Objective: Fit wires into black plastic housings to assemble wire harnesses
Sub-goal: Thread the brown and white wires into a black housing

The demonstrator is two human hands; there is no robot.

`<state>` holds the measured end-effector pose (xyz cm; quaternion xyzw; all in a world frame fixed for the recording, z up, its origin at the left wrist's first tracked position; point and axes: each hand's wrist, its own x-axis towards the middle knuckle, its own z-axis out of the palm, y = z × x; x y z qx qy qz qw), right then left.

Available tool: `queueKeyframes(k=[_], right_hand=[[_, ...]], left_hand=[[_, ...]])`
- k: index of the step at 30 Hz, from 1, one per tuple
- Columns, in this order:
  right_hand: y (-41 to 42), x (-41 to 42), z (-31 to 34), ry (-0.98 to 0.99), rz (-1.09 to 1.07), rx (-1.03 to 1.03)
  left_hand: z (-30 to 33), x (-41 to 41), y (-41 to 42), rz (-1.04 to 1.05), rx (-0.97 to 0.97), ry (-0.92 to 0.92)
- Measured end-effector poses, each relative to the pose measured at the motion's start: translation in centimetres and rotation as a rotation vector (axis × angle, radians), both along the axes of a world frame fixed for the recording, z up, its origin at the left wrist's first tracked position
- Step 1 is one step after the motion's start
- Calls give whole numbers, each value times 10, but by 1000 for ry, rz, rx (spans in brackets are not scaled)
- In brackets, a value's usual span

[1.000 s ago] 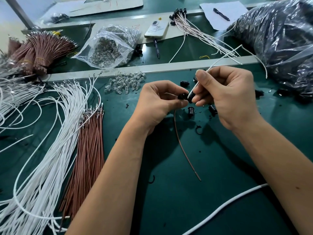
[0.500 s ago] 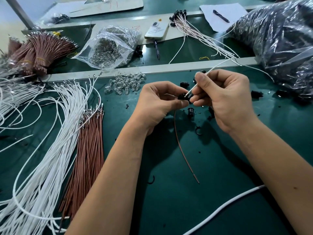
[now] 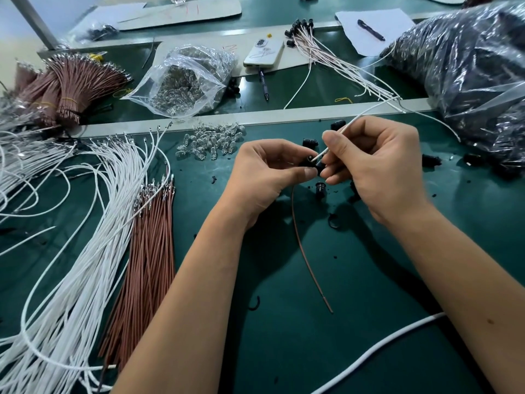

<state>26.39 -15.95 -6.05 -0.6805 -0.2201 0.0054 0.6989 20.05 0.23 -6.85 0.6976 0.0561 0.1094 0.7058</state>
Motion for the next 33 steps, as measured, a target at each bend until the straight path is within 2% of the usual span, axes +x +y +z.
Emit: queueKeyframes(k=[12, 20, 27, 33], right_hand=[[-5, 8, -1, 131, 116, -120], [-6, 7, 2, 155, 47, -113], [0, 1, -1, 175, 17, -21], [1, 0, -2, 132, -63, -6]], left_hand=[[-1, 1, 1, 50, 130, -27], [1, 3, -1, 138, 71, -153], [-1, 4, -5, 157, 116, -151], [1, 4, -10, 186, 4, -192]])
